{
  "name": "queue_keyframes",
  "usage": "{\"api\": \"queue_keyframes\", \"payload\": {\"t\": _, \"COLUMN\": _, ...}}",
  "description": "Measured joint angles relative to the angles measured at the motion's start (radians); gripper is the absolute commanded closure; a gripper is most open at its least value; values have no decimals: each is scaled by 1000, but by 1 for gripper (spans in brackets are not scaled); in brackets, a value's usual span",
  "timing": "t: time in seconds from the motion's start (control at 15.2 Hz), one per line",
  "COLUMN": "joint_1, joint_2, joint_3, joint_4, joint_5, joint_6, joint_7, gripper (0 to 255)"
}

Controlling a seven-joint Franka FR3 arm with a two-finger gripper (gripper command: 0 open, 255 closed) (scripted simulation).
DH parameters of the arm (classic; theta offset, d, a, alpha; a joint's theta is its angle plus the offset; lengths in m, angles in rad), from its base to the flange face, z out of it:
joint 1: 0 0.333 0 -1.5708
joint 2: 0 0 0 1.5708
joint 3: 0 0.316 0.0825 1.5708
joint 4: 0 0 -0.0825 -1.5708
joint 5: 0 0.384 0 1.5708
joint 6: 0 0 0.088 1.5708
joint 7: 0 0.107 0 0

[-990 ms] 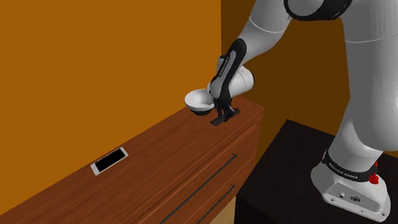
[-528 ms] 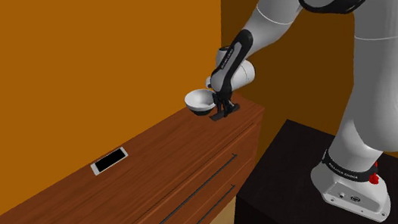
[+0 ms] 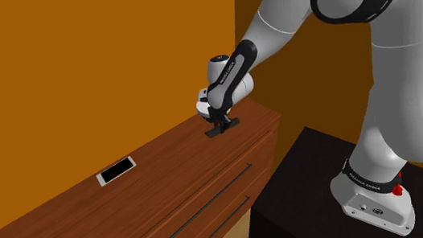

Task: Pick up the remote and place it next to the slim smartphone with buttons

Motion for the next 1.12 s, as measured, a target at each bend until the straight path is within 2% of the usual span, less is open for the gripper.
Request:
{"api": "queue_keyframes", "payload": {"t": 0.66, "joint_1": 160, "joint_2": 120, "joint_3": 27, "joint_4": 212, "joint_5": -29, "joint_6": -96, "joint_7": 232, "gripper": 255}}
{"api": "queue_keyframes", "payload": {"t": 1.12, "joint_1": 242, "joint_2": 260, "joint_3": 47, "joint_4": 462, "joint_5": -39, "joint_6": -210, "joint_7": 367, "gripper": 255}}
